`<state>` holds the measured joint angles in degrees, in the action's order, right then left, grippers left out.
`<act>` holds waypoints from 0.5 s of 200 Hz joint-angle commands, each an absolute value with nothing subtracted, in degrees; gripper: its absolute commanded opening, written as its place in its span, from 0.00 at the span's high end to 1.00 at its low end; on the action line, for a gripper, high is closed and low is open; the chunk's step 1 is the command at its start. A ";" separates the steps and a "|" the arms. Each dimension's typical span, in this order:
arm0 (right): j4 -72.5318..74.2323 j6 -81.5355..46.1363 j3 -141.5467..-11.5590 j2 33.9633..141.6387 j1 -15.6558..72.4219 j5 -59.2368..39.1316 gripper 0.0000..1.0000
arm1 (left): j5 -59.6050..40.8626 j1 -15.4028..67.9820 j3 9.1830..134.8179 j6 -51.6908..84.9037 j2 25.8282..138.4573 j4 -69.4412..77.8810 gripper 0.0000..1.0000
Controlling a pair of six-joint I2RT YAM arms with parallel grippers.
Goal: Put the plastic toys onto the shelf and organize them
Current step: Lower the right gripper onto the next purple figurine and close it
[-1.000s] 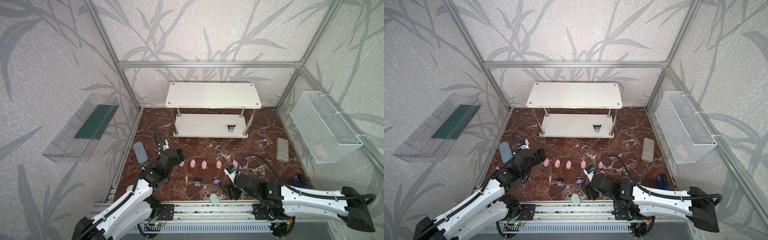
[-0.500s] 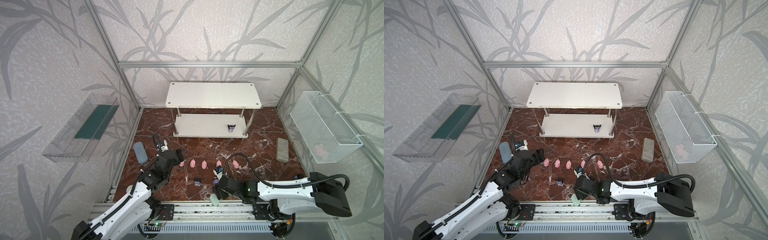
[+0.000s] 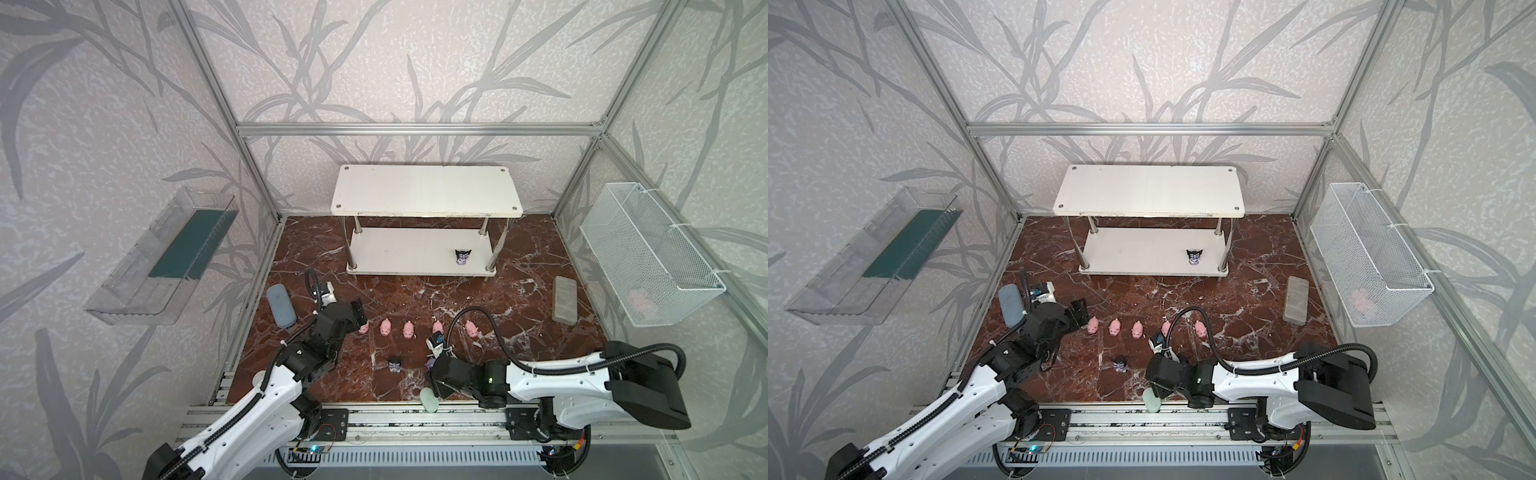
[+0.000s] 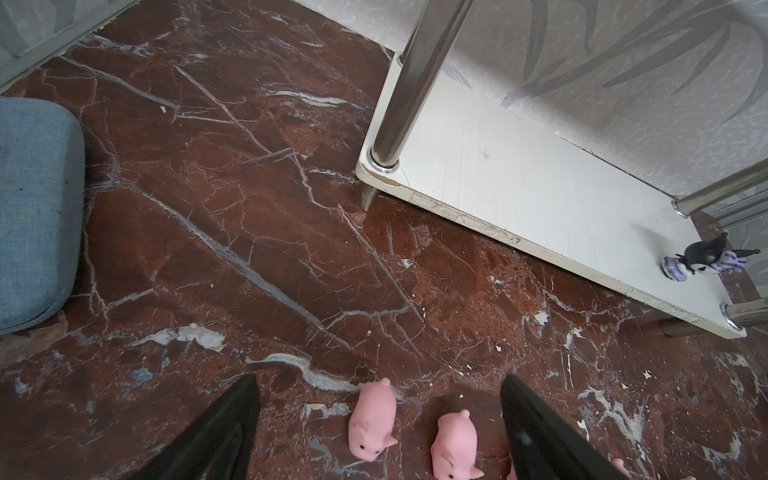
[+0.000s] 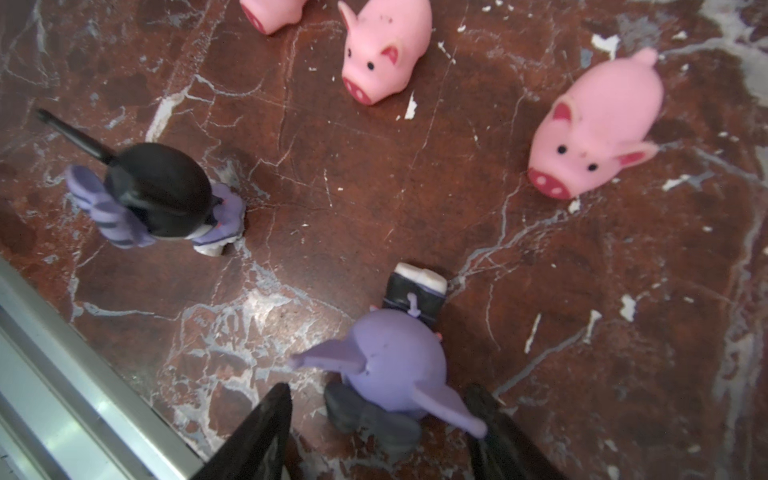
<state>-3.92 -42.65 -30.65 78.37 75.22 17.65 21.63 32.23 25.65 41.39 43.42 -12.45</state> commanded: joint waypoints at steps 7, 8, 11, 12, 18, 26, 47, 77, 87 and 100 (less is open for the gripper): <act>-3.23 -43.35 -33.02 79.92 75.42 20.13 0.34 | 23.70 32.49 25.23 41.75 43.15 -12.17 0.11; -3.24 -43.30 -33.08 79.99 75.41 20.13 0.34 | 23.76 32.46 25.23 41.75 43.15 -12.20 0.11; -3.23 -43.31 -33.25 80.18 75.45 20.13 0.34 | 23.76 32.51 25.27 41.76 43.15 -12.18 0.11; -3.24 -43.28 -33.28 80.21 75.48 20.13 0.34 | 23.74 32.52 25.25 41.75 43.15 -12.16 0.11; -3.24 -43.29 -33.60 80.66 75.45 20.28 0.34 | 23.87 32.52 25.28 41.76 43.15 -12.20 0.11; -3.25 -43.22 -33.98 81.20 75.33 20.29 0.34 | 23.96 32.58 25.14 41.75 43.15 -12.13 0.11; -3.78 -43.68 -34.45 82.15 75.10 21.04 0.36 | 24.06 32.52 24.89 41.84 43.07 -12.20 0.11; -3.87 -44.64 -34.28 82.87 74.04 20.71 0.42 | 24.14 32.49 24.58 41.84 42.76 -12.13 0.11; -4.04 -45.03 -34.36 83.04 73.94 20.72 0.42 | 24.18 32.57 24.57 41.85 42.61 -12.15 0.11; -4.21 -45.16 -34.44 83.36 73.70 20.80 0.42 | 24.31 32.50 24.53 41.83 42.59 -12.15 0.11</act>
<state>-3.55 -44.03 -33.34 82.50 74.24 19.49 22.55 32.25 25.12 41.39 43.27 -11.99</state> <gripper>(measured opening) 0.579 0.887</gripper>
